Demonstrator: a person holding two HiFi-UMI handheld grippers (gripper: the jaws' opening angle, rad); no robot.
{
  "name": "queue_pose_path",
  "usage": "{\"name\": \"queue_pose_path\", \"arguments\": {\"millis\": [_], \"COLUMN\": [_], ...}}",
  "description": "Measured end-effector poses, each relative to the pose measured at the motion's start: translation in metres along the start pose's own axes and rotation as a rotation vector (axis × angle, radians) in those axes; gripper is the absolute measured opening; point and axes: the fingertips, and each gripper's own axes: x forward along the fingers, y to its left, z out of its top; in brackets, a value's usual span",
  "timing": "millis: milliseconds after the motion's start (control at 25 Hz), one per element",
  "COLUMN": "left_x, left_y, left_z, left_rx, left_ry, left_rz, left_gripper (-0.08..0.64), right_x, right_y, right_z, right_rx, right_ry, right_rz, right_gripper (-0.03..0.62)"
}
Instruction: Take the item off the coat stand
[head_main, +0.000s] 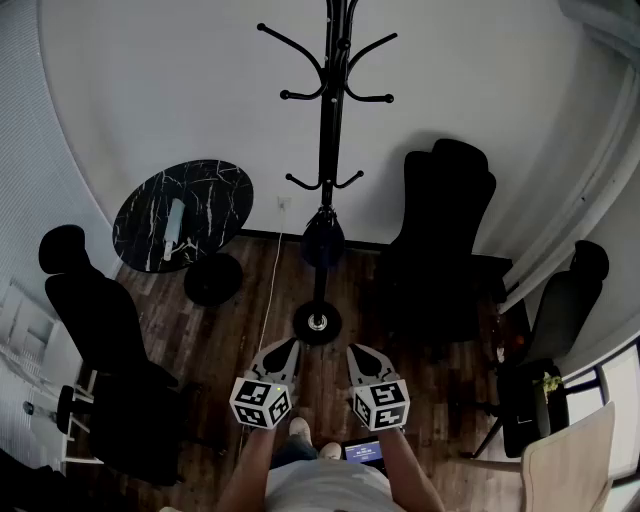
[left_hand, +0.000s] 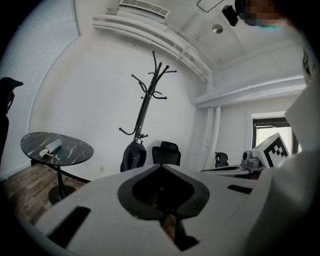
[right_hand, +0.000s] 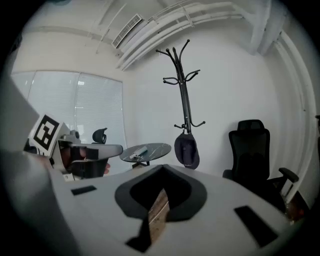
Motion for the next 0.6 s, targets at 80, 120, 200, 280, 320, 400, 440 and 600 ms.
{"name": "queue_pose_path", "arguments": {"millis": [80,120,200,280,320,400,440,600], "left_x": [-0.002,-0.003,-0.005,-0.005,-0.004,-0.003,-0.002,0.001], "left_y": [-0.003,-0.004,-0.005,-0.004,-0.004,-0.005,-0.006,-0.009], "left_z": [0.000,0.001,0.001,0.001,0.000,-0.001,-0.001,0.000], "left_rx": [-0.001,0.000,0.002,0.000,-0.001,0.002,0.005,0.050], "left_ry": [0.004,0.003,-0.003,0.003,0.013,0.031,0.037,0.053], "left_rz": [-0.002,-0.001,0.009,0.023,0.027,0.030,0.031,0.048], "left_gripper": [0.021,0.020,0.020,0.020,0.020,0.020,0.020,0.020], "right_x": [-0.002,-0.004,-0.005,-0.006,-0.006,-0.006,-0.007,-0.011], "right_y": [0.000,0.000,0.000,0.001,0.001,0.000,-0.001,-0.017], "right_z": [0.000,0.000,0.001,0.000,0.000,-0.004,-0.005,-0.004], "right_rx": [0.002,0.003,0.007,0.009,0.009,0.010,0.014,0.058], "right_ry": [0.003,0.003,0.001,-0.001,0.001,0.015,0.024,0.023], "right_rz": [-0.004,-0.004,0.000,0.008,0.012,0.023,0.026,-0.011], "right_gripper": [0.011,0.011,0.011,0.011,0.011,0.011,0.011,0.012]}}
